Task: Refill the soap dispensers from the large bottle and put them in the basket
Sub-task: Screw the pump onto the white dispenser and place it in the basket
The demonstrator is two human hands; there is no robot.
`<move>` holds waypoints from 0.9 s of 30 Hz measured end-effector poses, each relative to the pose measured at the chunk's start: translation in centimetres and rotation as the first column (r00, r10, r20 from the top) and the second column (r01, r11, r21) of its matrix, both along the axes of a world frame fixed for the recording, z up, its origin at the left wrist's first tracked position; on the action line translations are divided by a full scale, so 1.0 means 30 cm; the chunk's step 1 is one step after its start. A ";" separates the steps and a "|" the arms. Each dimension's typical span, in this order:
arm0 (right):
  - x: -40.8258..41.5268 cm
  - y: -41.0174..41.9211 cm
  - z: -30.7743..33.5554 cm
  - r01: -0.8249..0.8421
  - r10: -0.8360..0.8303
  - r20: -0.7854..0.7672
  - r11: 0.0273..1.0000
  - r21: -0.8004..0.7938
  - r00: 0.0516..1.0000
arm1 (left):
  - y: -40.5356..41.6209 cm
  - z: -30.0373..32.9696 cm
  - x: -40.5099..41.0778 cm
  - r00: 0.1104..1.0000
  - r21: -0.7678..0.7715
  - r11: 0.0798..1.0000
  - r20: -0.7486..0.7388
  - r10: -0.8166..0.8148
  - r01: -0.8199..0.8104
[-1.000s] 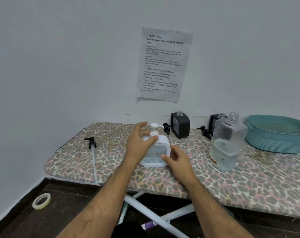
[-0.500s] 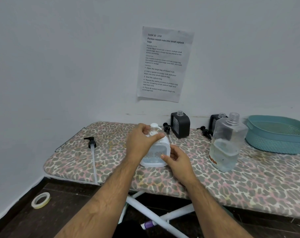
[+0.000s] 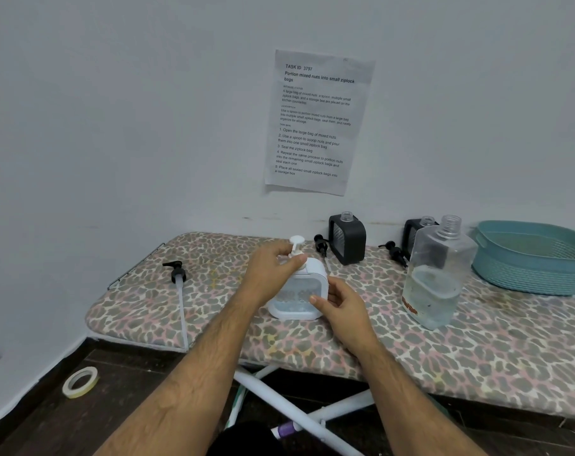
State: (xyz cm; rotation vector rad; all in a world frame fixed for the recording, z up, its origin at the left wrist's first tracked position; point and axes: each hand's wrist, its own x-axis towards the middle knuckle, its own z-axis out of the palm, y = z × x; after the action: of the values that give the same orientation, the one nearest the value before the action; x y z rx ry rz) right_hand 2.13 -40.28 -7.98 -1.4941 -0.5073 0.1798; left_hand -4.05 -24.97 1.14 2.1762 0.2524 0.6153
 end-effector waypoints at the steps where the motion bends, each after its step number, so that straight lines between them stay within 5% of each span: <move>1: -0.001 0.000 0.000 0.000 0.000 -0.001 1.000 0.002 1.000 | 0.000 0.001 -0.001 1.000 0.006 1.000 -0.008 0.004 -0.004; 12: 0.002 0.001 -0.003 -0.001 0.001 0.000 1.000 0.000 1.000 | -0.053 -0.021 0.020 0.950 0.135 0.940 0.025 0.311 -0.312; 21: 0.005 0.002 -0.003 -0.001 0.001 0.001 1.000 -0.001 1.000 | -0.052 -0.027 0.029 0.959 0.050 0.963 0.118 0.257 -0.264; 27: 0.002 -0.001 0.000 -0.013 0.013 0.003 1.000 0.003 1.000 | -0.016 -0.026 0.028 0.987 0.037 0.987 0.036 0.157 -0.158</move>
State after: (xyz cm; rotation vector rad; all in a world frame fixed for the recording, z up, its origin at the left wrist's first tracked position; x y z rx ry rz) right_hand 2.20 -40.30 -7.97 -1.4880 -0.5197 0.1872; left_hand -3.20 -25.44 0.36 2.1960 0.4008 0.7501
